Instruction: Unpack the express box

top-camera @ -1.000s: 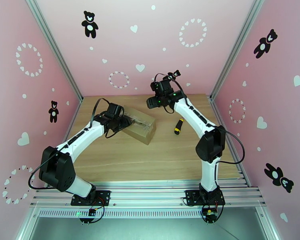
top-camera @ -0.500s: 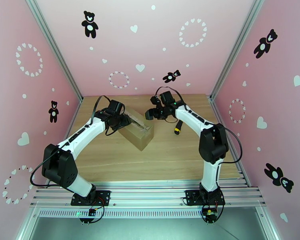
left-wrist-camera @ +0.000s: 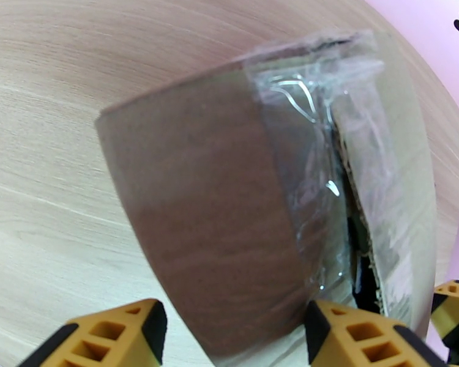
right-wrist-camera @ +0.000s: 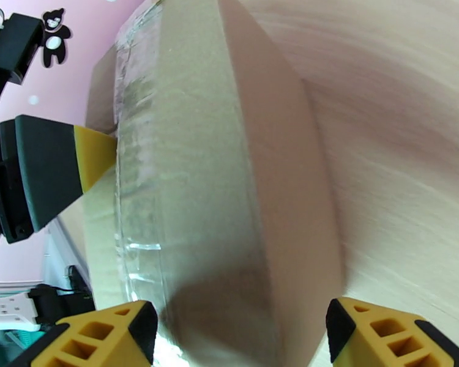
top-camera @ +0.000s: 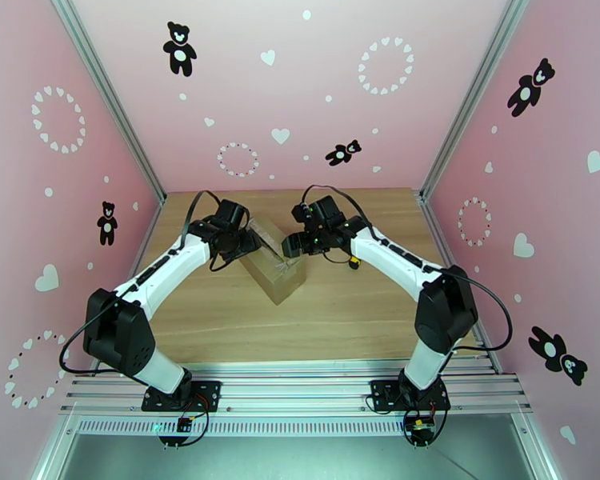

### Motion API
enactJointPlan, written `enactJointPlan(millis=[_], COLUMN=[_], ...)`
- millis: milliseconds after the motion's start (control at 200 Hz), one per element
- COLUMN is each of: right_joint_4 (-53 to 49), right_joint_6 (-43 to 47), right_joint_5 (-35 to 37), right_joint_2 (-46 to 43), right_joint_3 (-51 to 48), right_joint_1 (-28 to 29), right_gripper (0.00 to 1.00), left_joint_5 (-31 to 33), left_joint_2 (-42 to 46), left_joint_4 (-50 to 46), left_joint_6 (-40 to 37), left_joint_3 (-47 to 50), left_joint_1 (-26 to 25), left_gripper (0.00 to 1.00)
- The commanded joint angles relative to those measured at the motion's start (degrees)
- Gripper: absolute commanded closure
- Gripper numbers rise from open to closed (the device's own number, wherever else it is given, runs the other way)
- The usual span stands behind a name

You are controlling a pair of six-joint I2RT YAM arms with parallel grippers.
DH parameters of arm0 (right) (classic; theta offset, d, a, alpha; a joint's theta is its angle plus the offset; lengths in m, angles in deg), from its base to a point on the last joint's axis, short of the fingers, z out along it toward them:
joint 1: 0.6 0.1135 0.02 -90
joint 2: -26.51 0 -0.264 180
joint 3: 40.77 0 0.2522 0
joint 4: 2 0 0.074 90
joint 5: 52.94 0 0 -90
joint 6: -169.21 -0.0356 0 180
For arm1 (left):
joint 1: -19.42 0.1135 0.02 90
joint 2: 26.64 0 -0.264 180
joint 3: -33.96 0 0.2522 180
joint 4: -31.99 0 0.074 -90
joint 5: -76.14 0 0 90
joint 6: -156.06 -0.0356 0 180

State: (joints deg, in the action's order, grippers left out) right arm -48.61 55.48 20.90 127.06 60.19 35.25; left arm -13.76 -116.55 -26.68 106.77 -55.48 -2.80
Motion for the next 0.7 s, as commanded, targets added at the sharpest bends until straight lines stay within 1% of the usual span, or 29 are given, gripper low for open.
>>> enactJointPlan(millis=[0, 165, 280, 551, 696], right_joint_4=[-5.2, -9.4, -9.6, -7.4, -6.6], right_joint_6=[5.6, 12.3, 16.7, 20.9, 21.6], right_joint_5=[9.1, 16.5, 21.3, 28.1, 31.6], right_joint_2=[-0.5, 4.0, 6.6, 9.7, 11.0], right_joint_3=[6.3, 13.6, 16.1, 15.9, 15.6], right_joint_1=[2.8, 6.7, 9.7, 14.1, 15.7], right_gripper=[0.22, 0.22, 0.22, 0.22, 0.22], left_joint_5=[2.5, 2.2, 1.9, 1.6, 1.3], left_joint_2=[2.1, 1.9, 1.6, 2.5, 2.8], left_joint_4=[-1.9, -1.8, -1.4, -0.1, 0.1], left_joint_6=[0.1, 0.3, 0.8, 2.0, 1.9], left_joint_3=[1.7, 1.8, 2.1, 3.8, 4.4], left_joint_1=[1.3, 1.6, 1.6, 1.6, 1.6], left_gripper=[0.34, 0.34, 0.34, 0.34, 0.34])
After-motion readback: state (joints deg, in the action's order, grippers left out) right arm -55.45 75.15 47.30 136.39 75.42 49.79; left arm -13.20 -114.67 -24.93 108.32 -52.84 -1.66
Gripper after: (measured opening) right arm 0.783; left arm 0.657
